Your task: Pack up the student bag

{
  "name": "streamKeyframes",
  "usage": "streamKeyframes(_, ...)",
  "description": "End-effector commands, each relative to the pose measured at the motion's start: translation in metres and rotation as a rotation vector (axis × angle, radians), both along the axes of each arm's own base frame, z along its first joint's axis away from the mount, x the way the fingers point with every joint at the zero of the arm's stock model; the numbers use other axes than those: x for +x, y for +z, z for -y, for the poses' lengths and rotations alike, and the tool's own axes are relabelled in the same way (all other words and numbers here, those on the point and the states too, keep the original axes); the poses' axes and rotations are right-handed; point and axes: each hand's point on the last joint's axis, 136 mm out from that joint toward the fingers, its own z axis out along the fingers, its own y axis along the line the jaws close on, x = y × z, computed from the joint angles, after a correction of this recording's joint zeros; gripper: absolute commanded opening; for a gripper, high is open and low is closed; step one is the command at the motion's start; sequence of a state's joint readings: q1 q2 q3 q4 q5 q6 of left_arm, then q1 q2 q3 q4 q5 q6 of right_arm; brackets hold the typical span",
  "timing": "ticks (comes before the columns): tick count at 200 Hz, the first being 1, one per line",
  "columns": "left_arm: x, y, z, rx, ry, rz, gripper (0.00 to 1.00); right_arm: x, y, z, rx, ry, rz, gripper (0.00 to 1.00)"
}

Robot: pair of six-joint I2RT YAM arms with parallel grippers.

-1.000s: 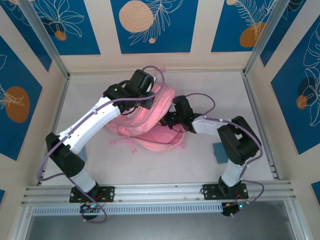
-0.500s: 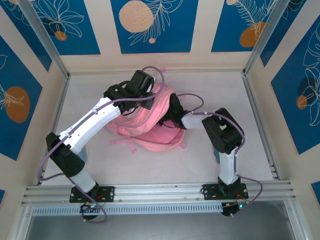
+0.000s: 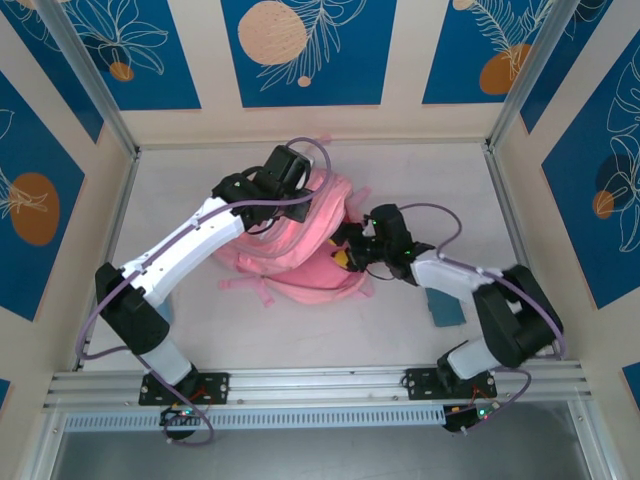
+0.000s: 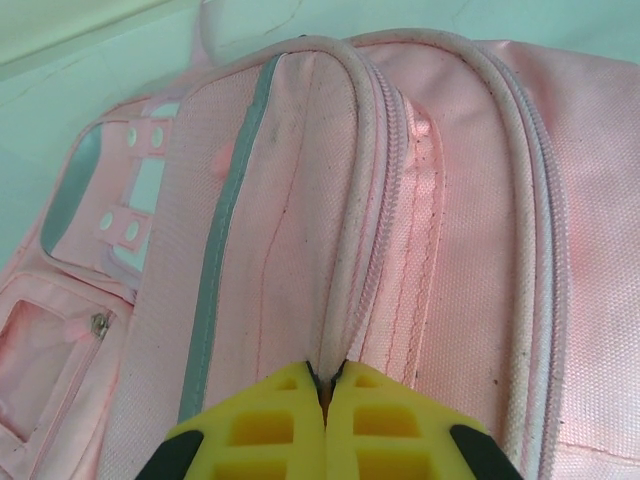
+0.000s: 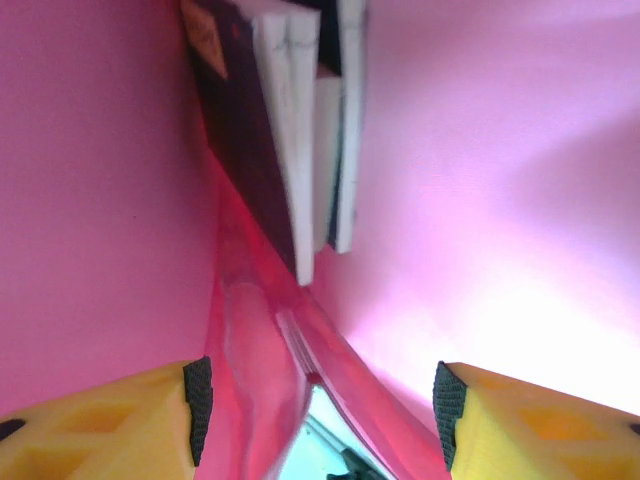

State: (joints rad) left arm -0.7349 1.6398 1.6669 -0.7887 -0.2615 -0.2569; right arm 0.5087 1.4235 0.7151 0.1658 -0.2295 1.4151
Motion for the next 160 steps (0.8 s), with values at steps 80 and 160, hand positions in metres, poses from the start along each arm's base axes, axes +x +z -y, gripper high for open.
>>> streamKeyframes(80,0.010,-0.038,0.018,-0.163,0.101,-0.145,0.55,-0.070,0.019,0.111,-0.419,-0.075,0.038,0.67)
streamKeyframes(160,-0.048,-0.074,-0.072,-0.184,0.306,-0.254,0.77,-0.054,0.041,0.029,-0.338,0.225,0.079,0.66)
